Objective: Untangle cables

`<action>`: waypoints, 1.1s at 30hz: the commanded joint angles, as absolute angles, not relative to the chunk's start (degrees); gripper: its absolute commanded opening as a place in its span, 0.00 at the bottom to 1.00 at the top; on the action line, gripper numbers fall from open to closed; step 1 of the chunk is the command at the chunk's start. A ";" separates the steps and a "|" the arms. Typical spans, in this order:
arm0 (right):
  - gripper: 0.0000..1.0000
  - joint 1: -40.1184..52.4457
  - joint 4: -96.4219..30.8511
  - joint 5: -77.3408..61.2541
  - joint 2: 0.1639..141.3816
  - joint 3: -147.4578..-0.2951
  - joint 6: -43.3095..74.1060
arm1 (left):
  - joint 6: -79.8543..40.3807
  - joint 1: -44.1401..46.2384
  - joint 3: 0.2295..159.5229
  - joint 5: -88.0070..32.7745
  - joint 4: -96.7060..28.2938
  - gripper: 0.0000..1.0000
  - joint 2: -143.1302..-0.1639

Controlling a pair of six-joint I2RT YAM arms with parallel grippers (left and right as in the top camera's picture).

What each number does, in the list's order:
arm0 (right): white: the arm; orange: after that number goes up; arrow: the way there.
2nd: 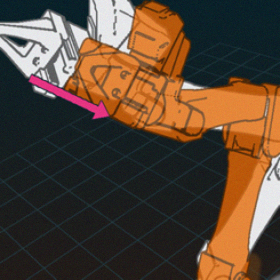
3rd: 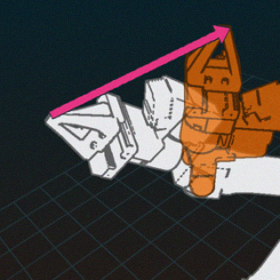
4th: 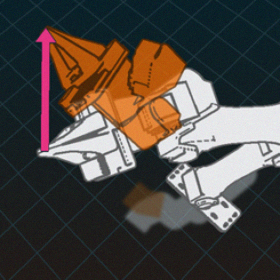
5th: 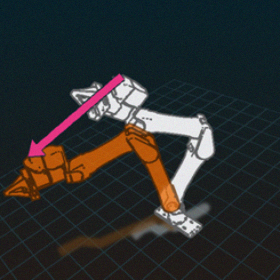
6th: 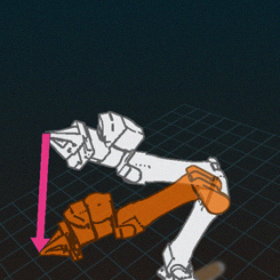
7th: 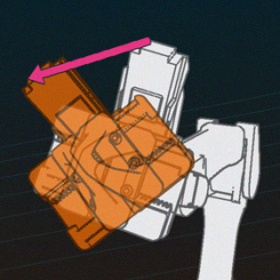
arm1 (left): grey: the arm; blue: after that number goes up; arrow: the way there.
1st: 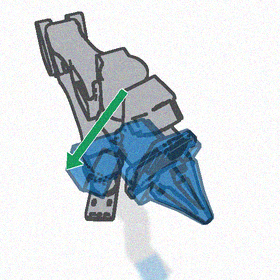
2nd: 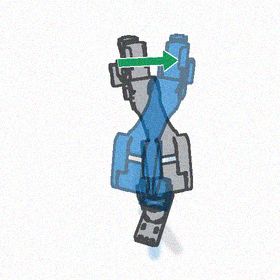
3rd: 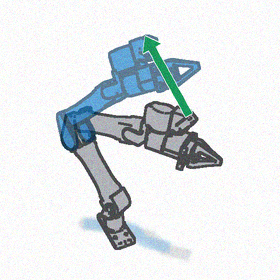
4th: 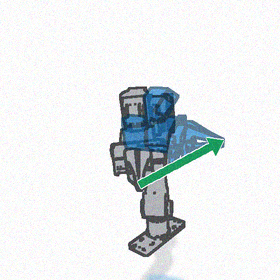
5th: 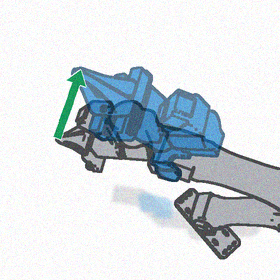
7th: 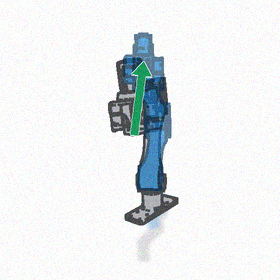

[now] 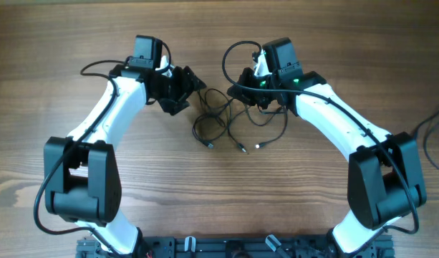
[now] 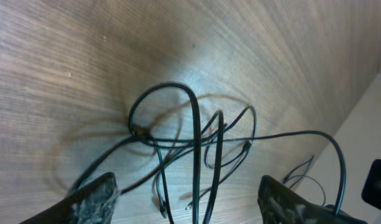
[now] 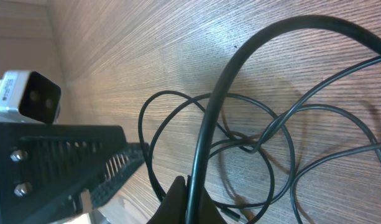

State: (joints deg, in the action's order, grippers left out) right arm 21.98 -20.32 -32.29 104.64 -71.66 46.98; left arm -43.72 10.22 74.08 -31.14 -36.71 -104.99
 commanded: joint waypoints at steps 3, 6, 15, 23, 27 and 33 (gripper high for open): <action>0.04 20.99 -22.20 -28.95 103.48 -71.75 44.99 | -32.67 12.38 73.82 -34.28 -36.86 0.69 -103.74; 0.04 19.64 -23.59 -28.93 103.50 -71.75 44.93 | -28.67 13.45 73.82 -31.62 -36.95 0.65 -101.45; 0.04 17.91 -23.57 -27.83 103.50 -71.75 44.97 | -28.14 21.80 71.24 -19.88 -36.47 0.54 -100.60; 0.04 17.91 -23.62 -27.00 103.50 -71.75 44.97 | -33.21 25.89 68.55 -11.90 -31.70 0.04 -100.60; 0.04 14.85 -24.45 -29.93 102.74 -71.79 40.23 | -26.50 23.38 68.58 -9.10 -32.95 0.04 -98.78; 0.04 -9.47 -32.34 -34.63 84.66 -71.79 35.09 | -29.08 0.34 68.58 -3.60 -39.20 0.04 -88.23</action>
State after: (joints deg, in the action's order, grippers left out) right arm -0.34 -30.35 -33.04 95.68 -71.61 38.06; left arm -28.16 7.84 68.73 -6.00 -37.89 -90.83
